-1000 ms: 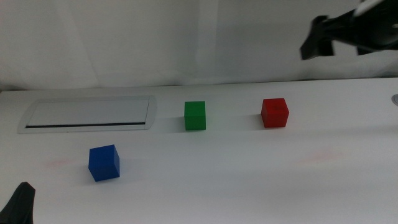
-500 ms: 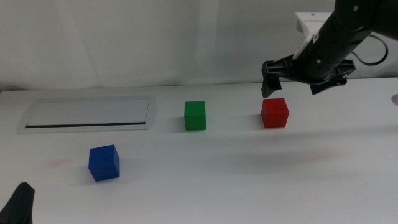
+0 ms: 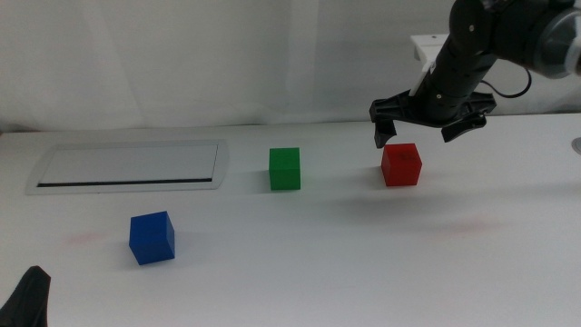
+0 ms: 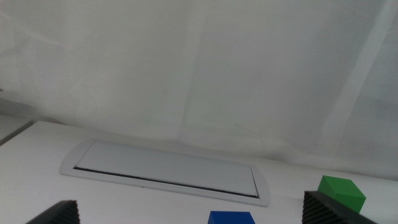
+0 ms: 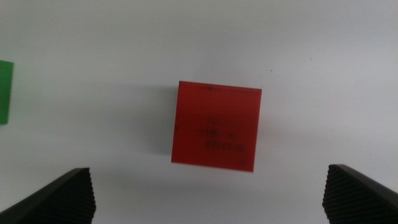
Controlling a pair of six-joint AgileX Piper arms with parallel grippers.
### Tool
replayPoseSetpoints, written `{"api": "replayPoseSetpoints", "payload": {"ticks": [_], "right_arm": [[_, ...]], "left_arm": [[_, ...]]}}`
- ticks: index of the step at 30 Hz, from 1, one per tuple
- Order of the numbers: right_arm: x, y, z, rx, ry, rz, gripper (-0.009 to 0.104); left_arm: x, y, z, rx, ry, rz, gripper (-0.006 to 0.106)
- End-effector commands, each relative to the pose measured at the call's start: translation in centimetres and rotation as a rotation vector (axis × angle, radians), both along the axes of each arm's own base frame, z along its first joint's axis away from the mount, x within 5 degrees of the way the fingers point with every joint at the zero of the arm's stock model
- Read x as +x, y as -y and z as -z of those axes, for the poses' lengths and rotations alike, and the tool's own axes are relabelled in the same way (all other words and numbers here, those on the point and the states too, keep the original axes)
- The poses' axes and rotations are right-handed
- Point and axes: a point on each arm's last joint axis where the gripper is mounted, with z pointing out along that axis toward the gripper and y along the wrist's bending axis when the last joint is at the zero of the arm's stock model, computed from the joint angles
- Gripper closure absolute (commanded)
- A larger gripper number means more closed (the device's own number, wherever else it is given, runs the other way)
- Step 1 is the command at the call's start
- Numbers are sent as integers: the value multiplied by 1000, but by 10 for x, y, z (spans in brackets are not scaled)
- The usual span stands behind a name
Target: Stack red cubes first, then green, then blue cubes in a specific spot.
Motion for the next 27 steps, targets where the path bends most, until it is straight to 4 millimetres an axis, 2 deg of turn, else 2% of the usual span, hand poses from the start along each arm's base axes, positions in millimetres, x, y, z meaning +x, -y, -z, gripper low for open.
{"api": "replayPoseSetpoints", "payload": {"ticks": [1, 15, 19, 24, 27], "right_arm": [[6, -3, 7, -19, -11, -1, -8], [24, -9, 53, -86, -85, 11, -8], [28, -11, 58, -69, -63, 28, -8], [31, -10, 74, -93, -79, 34, -5], [33, -10, 76, -89, -64, 50, -1]], "left_arm": [[0, 0, 12, -10, -20, 4, 11], [0, 0, 11, -9, -14, 4, 11], [0, 0, 11, -9, -14, 4, 11], [0, 0, 11, -9, -14, 4, 11], [0, 0, 11, -9, -14, 4, 11]]}}
